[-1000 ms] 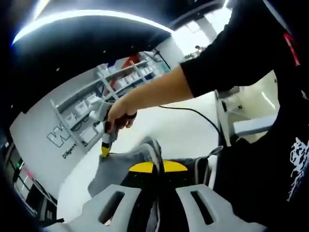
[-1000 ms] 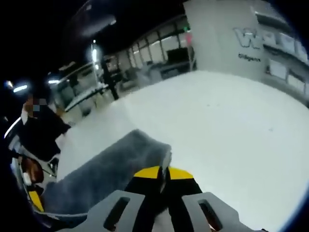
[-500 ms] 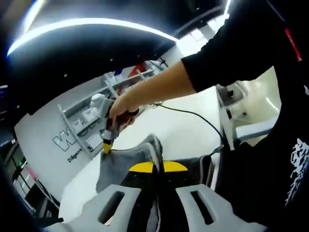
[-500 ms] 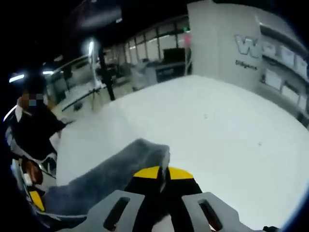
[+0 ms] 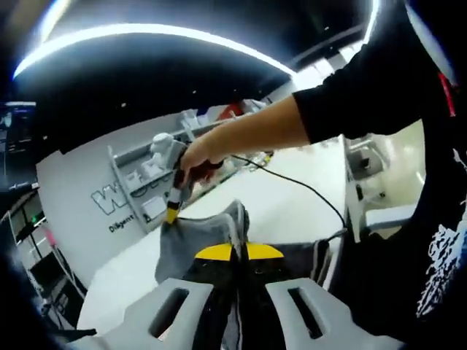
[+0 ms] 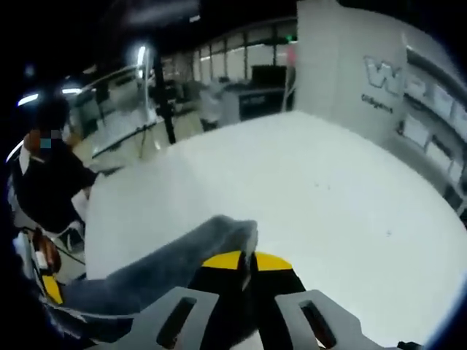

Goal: Open the folded towel by lifting each exposed corner and separating the folded layers until the towel lies flat within the target outline without major curled edges

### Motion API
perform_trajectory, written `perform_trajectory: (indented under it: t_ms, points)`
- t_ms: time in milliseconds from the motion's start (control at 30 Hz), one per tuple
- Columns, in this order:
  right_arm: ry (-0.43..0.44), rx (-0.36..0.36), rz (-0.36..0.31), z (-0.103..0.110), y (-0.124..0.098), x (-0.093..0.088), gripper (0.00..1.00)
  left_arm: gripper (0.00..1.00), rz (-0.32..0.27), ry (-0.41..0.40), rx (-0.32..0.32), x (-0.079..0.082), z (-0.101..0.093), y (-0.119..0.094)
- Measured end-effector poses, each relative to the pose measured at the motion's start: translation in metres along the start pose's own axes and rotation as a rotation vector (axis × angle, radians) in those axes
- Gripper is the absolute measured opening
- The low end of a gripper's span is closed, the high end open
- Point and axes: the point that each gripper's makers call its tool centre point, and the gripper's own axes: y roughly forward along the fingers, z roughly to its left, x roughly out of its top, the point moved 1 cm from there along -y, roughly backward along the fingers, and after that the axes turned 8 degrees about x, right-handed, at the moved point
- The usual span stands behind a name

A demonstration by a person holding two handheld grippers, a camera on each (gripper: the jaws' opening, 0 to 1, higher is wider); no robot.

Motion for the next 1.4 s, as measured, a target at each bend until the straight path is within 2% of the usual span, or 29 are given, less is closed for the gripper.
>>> perform_trajectory:
  t_ms: [200,400,467,600,667,700,767,900,1100,1400]
  points:
    - [-0.02,-0.007,0.022,0.008,0.01,0.014,0.0,0.03,-0.001,-0.037,0.073,-0.006,0.021,-0.012]
    - [-0.056,-0.014,0.047,0.019,0.026,0.035,0.0,0.03,-0.016,-0.061,0.112,-0.009,0.029,-0.019]
    - [-0.051,-0.01,0.06,0.019,0.032,0.04,0.0,0.03,-0.043,-0.086,0.134,-0.008,0.031,-0.022]
    - [-0.052,0.001,0.086,0.025,0.041,0.049,0.0,0.03,-0.058,-0.116,0.188,-0.021,0.04,-0.034]
    - [-0.093,0.009,0.099,0.03,0.045,0.055,0.0,0.03,-0.053,-0.142,0.205,-0.029,0.048,-0.04]
    - [-0.106,0.008,0.106,0.032,0.047,0.057,0.0,0.03,-0.032,-0.158,0.196,-0.035,0.049,-0.042]
    - [-0.118,0.009,0.115,0.036,0.051,0.061,0.0,0.03,-0.028,-0.17,0.211,-0.039,0.056,-0.045]
    - [-0.133,0.01,0.129,0.042,0.059,0.071,0.0,0.03,-0.038,-0.184,0.241,-0.04,0.066,-0.051]
    - [-0.15,0.005,0.156,0.046,0.068,0.079,0.0,0.02,-0.035,-0.202,0.253,-0.045,0.072,-0.053]
    - [-0.154,-0.002,0.195,0.052,0.092,0.086,0.0,0.02,-0.014,-0.267,0.289,-0.067,0.084,-0.059]
